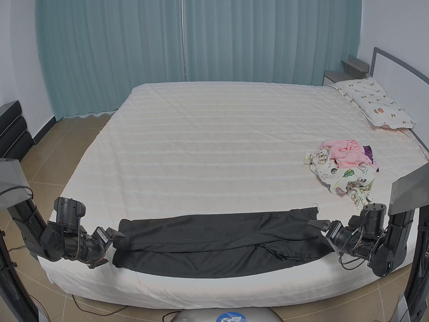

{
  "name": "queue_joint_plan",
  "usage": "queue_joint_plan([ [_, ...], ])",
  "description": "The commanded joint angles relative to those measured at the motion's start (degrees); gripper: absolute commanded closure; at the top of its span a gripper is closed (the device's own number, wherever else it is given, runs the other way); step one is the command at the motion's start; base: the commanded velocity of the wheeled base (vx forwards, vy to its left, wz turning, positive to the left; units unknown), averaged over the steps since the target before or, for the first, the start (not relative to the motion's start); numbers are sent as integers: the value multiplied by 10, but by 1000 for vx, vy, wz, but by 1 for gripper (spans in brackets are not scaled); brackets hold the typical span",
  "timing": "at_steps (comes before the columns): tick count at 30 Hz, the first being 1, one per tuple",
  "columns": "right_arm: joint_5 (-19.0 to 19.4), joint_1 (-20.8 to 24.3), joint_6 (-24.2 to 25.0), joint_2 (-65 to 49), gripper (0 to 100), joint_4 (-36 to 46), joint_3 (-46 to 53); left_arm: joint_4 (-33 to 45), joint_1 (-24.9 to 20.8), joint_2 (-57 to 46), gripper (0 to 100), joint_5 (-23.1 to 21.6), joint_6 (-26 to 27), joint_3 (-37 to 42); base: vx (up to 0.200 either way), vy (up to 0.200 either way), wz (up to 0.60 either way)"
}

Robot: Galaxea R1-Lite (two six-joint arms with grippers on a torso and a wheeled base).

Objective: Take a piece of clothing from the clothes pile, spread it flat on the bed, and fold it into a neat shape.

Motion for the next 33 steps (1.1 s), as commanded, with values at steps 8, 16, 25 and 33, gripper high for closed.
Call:
queue_joint_plan([
  [8, -1, -2, 0, 15, 0, -10, 5, 16, -83, 61, 0, 90, -46, -113, 0, 0, 0],
  [16, -30, 0, -2, 50, 0, -28, -1, 84, -106, 41, 0, 111, -58, -111, 0, 0, 0],
  [25, -31, 3, -1, 45, 0, -28, 2, 81, -112, 70, 0, 115, -94, -137, 0, 0, 0],
  [33, -31, 3, 2, 35, 0, -28, 2, 81, -109, 72, 0, 114, -99, -136, 0, 0, 0],
])
